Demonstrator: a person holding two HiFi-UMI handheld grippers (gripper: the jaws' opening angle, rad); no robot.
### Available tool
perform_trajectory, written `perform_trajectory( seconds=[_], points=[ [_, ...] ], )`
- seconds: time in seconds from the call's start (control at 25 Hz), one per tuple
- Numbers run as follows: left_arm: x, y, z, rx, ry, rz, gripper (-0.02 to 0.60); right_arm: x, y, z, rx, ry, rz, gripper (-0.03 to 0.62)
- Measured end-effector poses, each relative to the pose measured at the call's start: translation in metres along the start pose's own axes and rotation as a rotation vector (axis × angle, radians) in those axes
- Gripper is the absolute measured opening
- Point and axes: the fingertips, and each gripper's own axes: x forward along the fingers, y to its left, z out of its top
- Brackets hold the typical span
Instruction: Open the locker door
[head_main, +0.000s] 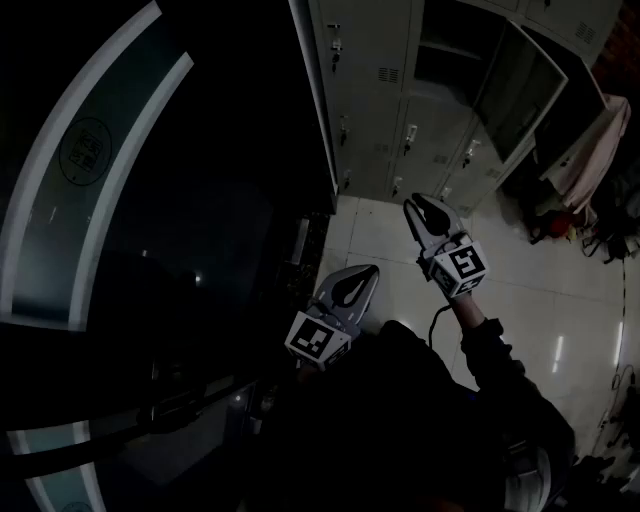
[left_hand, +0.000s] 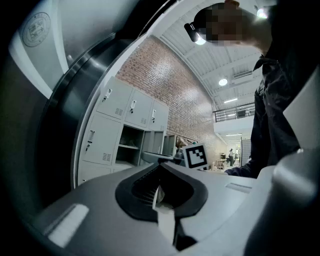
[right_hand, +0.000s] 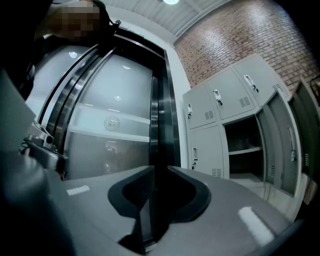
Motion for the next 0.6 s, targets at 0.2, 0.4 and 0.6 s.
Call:
perform_trajectory(
  seconds=[0.2, 0.4, 0.6],
  points=[
    [-0.016, 0.041, 0.002, -0.016, -0.046, 0.054, 0.012, 0.115, -0.033, 0.000, -0.040, 0.022, 0.027, 0.081],
    [-0.016, 0.091, 0.002, -0.036, -0.055, 0.104, 0.011, 0.247, -0.086, -0.010, -0.071, 0.085, 0.004, 0.095],
    [0.004, 0.153, 0.005, -0.058, -0.039, 0.170, 0.011, 0.370, -0.149, -0.008, -0.143, 0.118, -0.041, 0.109]
  ],
)
